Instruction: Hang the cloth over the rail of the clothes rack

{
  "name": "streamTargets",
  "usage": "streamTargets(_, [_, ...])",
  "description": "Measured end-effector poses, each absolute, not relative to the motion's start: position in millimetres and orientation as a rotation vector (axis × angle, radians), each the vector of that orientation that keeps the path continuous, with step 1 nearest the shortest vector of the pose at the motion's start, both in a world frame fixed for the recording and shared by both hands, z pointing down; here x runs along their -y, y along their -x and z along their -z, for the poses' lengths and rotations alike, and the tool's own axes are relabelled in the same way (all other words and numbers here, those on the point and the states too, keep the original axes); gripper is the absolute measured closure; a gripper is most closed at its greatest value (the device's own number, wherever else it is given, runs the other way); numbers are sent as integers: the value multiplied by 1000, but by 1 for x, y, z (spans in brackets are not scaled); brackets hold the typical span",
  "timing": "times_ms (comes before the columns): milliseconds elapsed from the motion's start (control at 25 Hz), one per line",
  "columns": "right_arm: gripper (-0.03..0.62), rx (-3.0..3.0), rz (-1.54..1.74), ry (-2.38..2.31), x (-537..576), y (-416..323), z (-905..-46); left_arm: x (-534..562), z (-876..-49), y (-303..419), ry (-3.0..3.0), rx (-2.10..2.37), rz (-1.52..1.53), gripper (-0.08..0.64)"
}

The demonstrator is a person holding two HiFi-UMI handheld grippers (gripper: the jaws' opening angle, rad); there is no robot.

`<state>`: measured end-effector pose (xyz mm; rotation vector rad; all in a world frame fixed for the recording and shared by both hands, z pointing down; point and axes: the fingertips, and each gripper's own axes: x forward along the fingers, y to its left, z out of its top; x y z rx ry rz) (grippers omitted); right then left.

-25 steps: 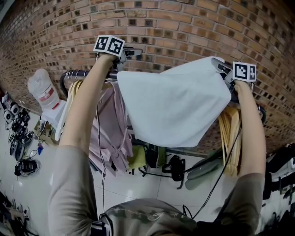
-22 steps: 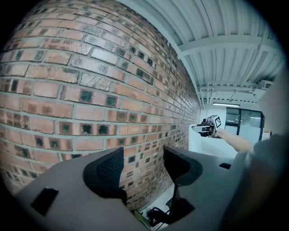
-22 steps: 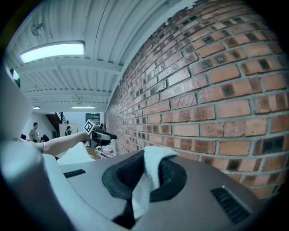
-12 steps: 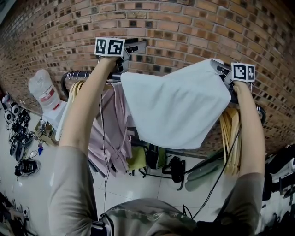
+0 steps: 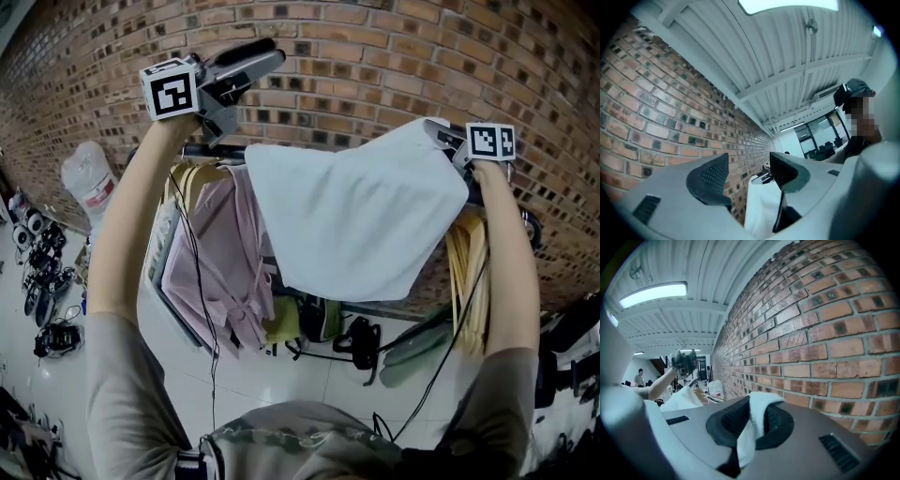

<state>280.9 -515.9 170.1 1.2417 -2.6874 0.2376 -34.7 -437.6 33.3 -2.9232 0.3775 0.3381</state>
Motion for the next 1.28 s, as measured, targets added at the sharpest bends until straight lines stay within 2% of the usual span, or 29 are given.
streamTargets(160, [571,2677,-253,-1238,514,-283,-173,365,-63,51,2882,-254,-340,290])
streamTargets(320, [571,2675,-244,-1225,516,-281,-173,326,-142,70,2962,-244,-240,290])
streamTargets(480, [571,2672,-266,-1209,517,-279,-176,317,-210,79,3057,-259,-163,290])
streamTargets(680, [571,2669,-265,-1188,514,-277,-175,339,-257,81,3150,-333,-105,290])
streamTargets(920, [571,2666,-240,-1170,512,-273,-180,380,-278,80,3219,-459,-89,290])
streamTargets(1120, [571,2656,-221,-1202,510,-276,-176,401,-296,59,3243,-368,89,288])
streamTargets(1280, [571,2670,-213,-1186,509,-275,-175,402,-297,49,3282,-268,65,290])
